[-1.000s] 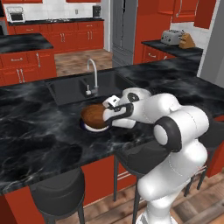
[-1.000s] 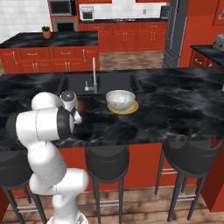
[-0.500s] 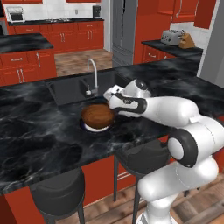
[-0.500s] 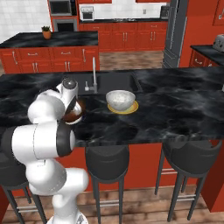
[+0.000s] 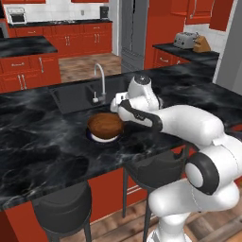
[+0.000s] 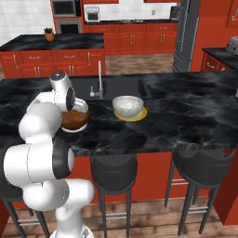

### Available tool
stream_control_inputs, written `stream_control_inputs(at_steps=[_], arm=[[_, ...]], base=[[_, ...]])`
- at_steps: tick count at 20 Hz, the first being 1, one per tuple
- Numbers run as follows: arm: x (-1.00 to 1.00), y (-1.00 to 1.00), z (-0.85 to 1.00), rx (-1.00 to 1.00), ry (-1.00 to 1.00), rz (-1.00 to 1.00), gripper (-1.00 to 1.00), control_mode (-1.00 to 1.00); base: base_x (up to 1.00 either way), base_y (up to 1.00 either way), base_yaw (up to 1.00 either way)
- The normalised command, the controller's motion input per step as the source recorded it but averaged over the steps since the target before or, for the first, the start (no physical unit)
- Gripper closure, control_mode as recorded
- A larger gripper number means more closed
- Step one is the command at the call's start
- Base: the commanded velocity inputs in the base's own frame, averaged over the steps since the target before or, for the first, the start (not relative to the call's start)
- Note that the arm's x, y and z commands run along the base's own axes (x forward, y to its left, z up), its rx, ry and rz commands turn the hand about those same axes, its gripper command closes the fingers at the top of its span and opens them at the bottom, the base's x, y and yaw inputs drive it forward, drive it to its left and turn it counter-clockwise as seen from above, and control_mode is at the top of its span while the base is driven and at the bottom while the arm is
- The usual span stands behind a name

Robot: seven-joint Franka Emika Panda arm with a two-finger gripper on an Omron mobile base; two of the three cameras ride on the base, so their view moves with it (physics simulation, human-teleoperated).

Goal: Move the bowls from the cabinet to the plates on the dining table.

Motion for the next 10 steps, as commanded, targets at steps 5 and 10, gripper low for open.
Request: stream_control_inputs(at_steps=[5,10], arm=[[-0.36,-0.10,0.21,-0.38,0.00,0.24,-1.00,-1.00],[-0.46,-0.17,0.12,-0.21,0.00,0.23,-1.00,-1.00]], base=[[0.00,0.00,0.00],[0.00,0.00,0.00]])
